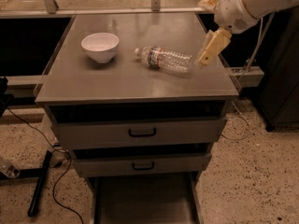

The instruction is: Place water bottle into bottom drawer

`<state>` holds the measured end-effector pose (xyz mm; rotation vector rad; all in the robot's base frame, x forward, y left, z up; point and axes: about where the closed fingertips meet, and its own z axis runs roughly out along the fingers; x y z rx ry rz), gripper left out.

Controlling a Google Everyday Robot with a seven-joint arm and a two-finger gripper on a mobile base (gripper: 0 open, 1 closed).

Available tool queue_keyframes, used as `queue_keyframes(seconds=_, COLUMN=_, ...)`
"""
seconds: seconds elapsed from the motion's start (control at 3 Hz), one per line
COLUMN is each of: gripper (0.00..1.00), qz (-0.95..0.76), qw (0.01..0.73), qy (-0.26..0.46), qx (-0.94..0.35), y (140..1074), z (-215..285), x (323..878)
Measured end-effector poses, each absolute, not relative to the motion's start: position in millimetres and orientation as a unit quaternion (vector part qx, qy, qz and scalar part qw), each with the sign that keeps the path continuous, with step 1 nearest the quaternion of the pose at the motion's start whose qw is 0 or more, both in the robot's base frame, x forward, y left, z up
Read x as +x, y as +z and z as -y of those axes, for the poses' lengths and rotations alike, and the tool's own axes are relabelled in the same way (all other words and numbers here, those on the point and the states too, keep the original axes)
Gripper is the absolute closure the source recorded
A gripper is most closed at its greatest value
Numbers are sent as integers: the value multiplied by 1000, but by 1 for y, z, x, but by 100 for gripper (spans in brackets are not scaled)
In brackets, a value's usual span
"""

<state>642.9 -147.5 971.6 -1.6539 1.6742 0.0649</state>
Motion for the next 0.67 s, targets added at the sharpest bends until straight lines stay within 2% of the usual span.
queue_keyframes(seconds=0.67, gripper=0, qz=-682, qw=348, qy=96, qx=-636, y=938, z=127, x=661)
